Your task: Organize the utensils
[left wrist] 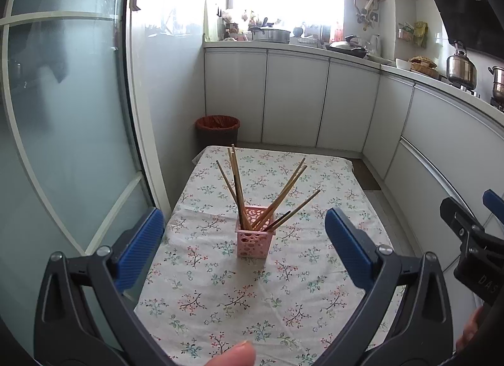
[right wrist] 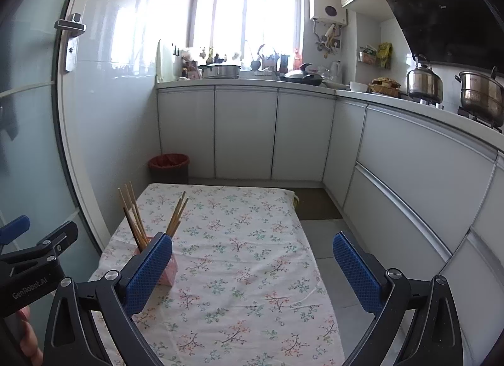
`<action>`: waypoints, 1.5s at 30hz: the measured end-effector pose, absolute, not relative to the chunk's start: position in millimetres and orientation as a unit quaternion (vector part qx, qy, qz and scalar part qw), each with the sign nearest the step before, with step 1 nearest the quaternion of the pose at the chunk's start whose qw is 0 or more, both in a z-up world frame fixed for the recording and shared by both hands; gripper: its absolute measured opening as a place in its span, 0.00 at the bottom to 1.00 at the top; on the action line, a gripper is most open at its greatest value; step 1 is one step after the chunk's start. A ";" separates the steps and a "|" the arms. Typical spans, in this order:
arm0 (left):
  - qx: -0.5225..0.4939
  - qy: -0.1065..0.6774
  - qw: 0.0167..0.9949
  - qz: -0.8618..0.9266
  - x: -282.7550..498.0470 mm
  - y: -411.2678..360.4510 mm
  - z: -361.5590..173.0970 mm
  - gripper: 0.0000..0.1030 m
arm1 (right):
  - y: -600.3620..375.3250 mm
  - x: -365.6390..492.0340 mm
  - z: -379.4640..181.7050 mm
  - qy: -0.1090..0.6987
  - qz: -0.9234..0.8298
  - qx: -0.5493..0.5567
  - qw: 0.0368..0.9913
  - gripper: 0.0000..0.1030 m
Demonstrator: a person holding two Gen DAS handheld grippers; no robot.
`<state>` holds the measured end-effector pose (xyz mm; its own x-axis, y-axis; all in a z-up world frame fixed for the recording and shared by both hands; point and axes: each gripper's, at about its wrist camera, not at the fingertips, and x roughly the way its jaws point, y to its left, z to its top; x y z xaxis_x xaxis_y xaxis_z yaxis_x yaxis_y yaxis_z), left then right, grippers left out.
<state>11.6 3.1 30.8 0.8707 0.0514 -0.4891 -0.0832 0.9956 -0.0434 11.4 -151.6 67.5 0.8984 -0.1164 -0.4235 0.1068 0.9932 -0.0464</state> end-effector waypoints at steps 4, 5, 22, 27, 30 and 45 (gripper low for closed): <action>-0.033 0.249 0.967 0.038 10.3 3.8 31.8 0.99 | -151.5 11.5 67.4 0.218 -0.056 -0.010 0.974 1.00; -0.034 0.249 0.967 0.038 9.9 3.9 32.2 0.99 | -151.6 11.5 67.4 0.218 -0.056 -0.010 0.974 1.00; -0.032 0.244 0.968 0.038 8.6 1.4 33.7 0.99 | -150.7 13.1 65.9 0.219 -0.056 -0.008 0.974 1.00; -0.032 0.243 0.969 0.036 8.4 1.8 34.1 0.99 | -151.1 13.0 65.4 0.219 -0.056 -0.008 0.974 1.00; -0.033 0.243 0.969 0.035 8.1 1.8 34.4 0.99 | -150.7 13.0 64.1 0.220 -0.058 -0.008 0.974 1.00; -0.037 0.259 0.965 0.024 14.1 2.2 32.4 0.99 | -152.7 19.0 59.4 0.230 -0.055 -0.001 0.972 1.00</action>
<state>14.1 2.2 32.4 0.8644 0.0282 -0.5020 -0.0662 0.9961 -0.0581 19.0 -152.7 59.4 0.8879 -0.1082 -0.4470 0.1071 0.9939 -0.0280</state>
